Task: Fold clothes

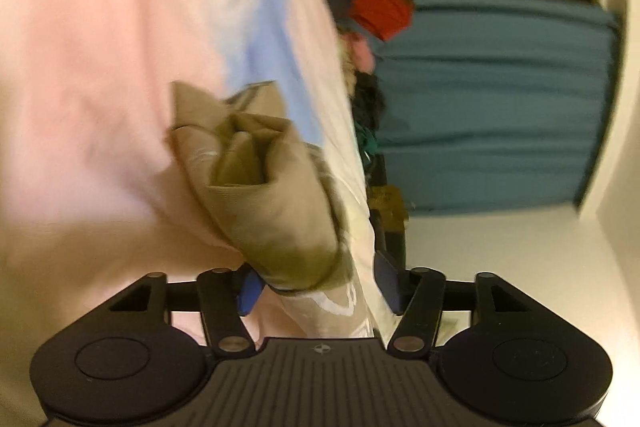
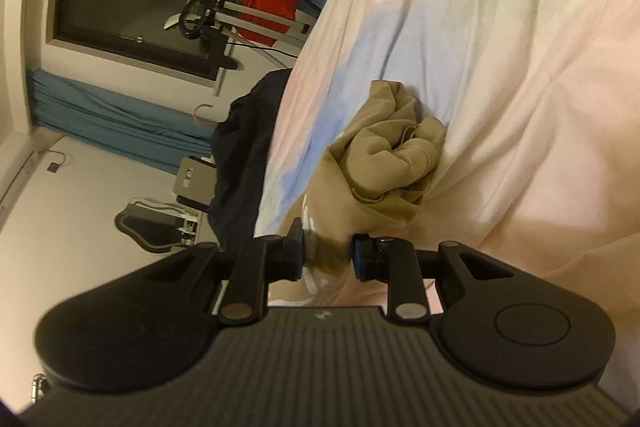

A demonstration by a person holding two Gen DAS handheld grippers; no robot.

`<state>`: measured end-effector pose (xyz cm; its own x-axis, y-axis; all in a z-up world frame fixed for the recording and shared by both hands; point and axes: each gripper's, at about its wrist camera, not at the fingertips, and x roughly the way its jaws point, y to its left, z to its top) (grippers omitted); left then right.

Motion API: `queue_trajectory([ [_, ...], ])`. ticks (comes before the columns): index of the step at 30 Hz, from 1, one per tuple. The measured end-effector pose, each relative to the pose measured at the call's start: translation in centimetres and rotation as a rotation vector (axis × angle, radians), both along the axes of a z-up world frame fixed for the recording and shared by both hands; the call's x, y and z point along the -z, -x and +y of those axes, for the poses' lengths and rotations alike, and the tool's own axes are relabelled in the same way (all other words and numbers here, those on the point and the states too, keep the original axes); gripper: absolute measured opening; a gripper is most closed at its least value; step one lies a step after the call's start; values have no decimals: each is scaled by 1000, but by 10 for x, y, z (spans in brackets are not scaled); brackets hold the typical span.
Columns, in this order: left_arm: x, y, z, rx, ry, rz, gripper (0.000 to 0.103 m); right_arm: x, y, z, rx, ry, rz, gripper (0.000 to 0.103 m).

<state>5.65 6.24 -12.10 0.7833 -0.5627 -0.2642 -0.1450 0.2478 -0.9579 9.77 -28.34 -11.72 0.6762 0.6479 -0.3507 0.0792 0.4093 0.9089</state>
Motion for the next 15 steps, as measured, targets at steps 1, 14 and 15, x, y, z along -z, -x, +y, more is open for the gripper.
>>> queue_trajectory([
  [1,-4,-3,-2,15,-11,-13,72,0,0,-1,1,-5,10,28],
  [14,1,-3,22,79,-82,-13,73,-3,0,2,-27,-45,60,69],
  [15,3,0,25,82,-83,-13,73,-6,1,1,-17,-24,48,69],
])
